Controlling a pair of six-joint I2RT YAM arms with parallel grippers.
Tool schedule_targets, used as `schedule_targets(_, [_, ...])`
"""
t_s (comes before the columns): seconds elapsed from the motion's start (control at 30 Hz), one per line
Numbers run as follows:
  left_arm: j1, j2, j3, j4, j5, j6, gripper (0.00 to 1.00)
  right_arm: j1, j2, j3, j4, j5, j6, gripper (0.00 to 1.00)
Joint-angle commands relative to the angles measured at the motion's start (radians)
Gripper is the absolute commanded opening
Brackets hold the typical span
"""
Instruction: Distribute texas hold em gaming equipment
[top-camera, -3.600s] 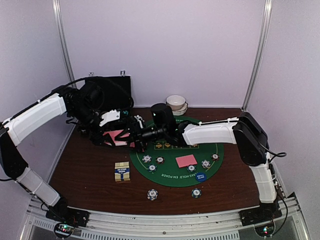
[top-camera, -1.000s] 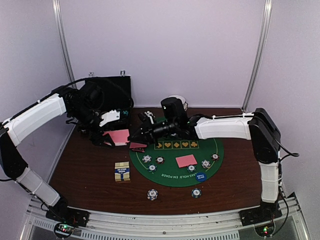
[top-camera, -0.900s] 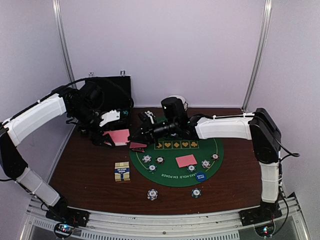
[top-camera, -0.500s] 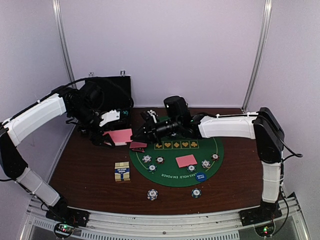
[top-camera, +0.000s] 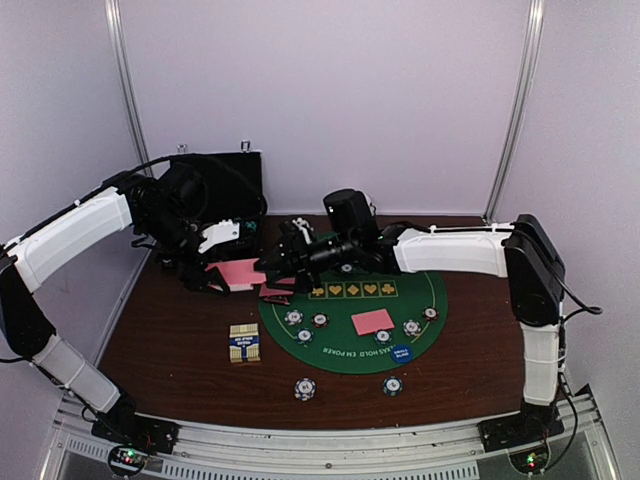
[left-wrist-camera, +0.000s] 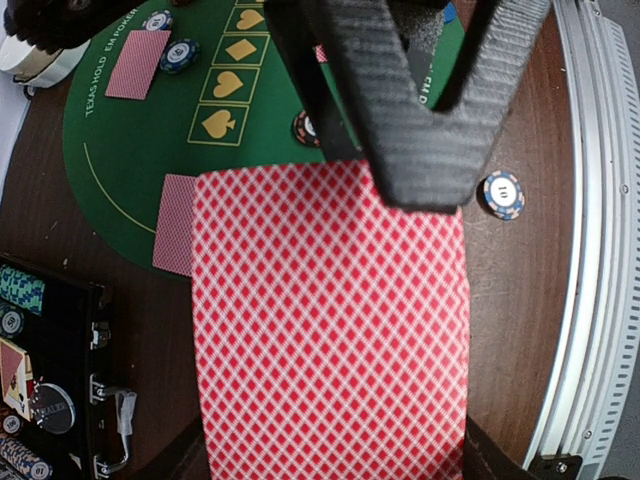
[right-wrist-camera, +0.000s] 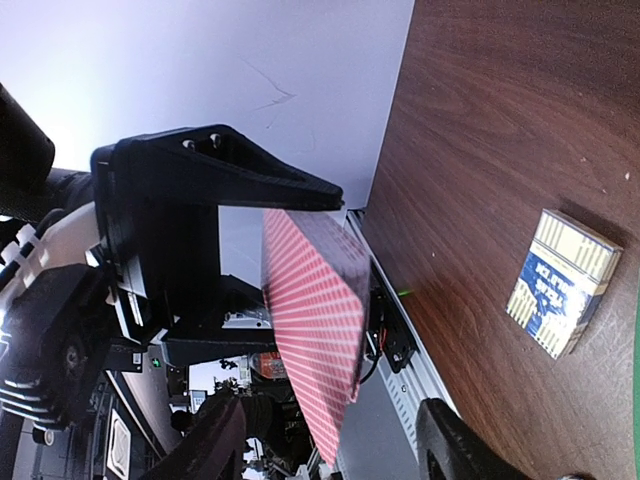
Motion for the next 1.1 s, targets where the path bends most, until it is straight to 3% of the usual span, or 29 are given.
schedule_targets(0.0, [0.002, -0.021, 0.003, 0.013, 0.029, 0.007, 0.00, 0.024, 0.051, 0.082, -0.011, 0.022, -0.017, 0.64])
schedule_targets(0.43, [0.002, -0.031, 0.003, 0.014, 0.054, -0.005, 0.00, 0.064, 0.149, 0.195, -0.046, 0.084, -0.015, 0.64])
schedule_targets(0.77, [0.002, -0.055, -0.003, 0.005, 0.103, -0.009, 0.00, 0.038, 0.064, 0.107, -0.131, 0.139, -0.082, 0.59])
schedule_targets(0.9, [0.002, -0.059, -0.006, 0.004, 0.124, -0.015, 0.00, 0.038, 0.041, 0.104, -0.106, 0.127, -0.066, 0.62])
schedule_targets(1.07, [0.002, -0.049, -0.011, 0.023, 0.150, -0.035, 0.00, 0.054, 0.078, 0.142, 0.042, 0.081, 0.048, 0.64])
